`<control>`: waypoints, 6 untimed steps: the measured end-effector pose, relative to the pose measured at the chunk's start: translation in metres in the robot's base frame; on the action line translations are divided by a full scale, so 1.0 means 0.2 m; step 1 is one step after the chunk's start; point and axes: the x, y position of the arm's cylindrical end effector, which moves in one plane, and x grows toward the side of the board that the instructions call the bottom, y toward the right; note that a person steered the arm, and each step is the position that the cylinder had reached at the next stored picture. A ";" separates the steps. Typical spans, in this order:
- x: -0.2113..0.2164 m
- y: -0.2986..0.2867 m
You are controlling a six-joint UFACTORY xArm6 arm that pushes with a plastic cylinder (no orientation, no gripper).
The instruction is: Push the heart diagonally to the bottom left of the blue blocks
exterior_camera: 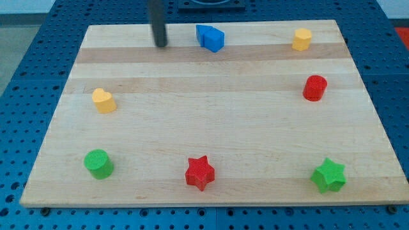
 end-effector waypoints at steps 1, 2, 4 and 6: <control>0.15 -0.35; 0.32 -0.63; 0.86 -0.74; 1.07 -0.60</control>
